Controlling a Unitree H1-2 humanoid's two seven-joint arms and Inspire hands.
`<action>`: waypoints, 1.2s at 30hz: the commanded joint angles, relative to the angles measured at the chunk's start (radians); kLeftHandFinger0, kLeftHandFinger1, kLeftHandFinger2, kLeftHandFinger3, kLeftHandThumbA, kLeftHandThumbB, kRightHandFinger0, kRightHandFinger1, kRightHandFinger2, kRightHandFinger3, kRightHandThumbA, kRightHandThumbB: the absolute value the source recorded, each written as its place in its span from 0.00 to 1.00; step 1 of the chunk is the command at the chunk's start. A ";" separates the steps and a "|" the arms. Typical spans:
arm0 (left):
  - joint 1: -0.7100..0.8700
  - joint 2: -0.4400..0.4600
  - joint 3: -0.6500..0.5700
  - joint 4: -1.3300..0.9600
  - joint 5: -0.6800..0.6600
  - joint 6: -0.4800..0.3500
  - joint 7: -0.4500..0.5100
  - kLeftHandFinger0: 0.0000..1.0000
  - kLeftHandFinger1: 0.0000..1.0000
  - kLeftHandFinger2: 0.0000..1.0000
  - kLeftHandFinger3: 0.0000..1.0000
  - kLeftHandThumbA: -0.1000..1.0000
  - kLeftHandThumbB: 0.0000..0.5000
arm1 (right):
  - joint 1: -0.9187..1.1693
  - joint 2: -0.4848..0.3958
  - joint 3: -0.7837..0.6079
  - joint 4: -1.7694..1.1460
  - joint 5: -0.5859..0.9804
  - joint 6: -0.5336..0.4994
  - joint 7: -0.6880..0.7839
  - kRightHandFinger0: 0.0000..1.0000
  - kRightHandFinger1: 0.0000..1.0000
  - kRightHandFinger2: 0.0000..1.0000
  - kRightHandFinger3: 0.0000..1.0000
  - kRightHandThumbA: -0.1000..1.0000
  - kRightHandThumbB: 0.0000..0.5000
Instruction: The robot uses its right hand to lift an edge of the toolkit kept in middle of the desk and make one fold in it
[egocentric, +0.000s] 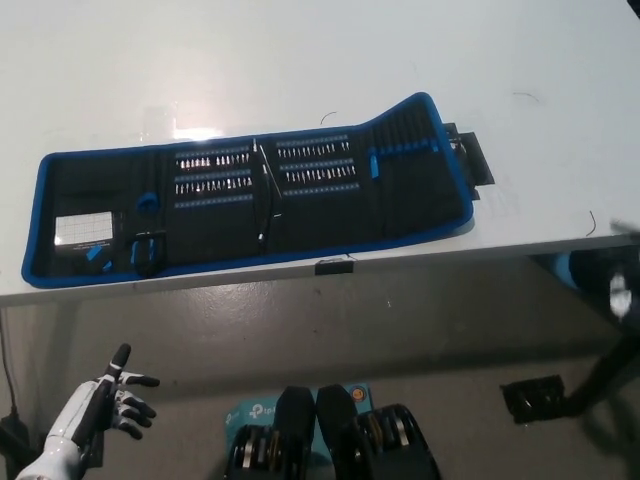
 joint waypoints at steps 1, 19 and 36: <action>-0.005 0.007 0.005 -0.027 -0.004 -0.002 -0.014 0.42 0.40 0.37 0.56 1.00 0.38 | -0.122 -0.044 0.019 -0.107 0.002 0.005 0.075 0.39 0.44 0.59 0.82 0.13 0.20; -0.001 -0.025 0.011 -0.012 -0.015 -0.020 -0.013 0.44 0.42 0.37 0.53 1.00 0.45 | -0.354 0.090 0.045 0.090 0.074 0.173 0.128 0.40 0.51 0.63 0.85 0.45 0.34; 0.010 -0.032 0.021 -0.024 -0.009 -0.021 -0.008 0.41 0.40 0.38 0.55 1.00 0.68 | -0.388 0.109 0.102 0.248 0.038 0.341 0.173 1.00 1.00 1.00 1.00 1.00 0.70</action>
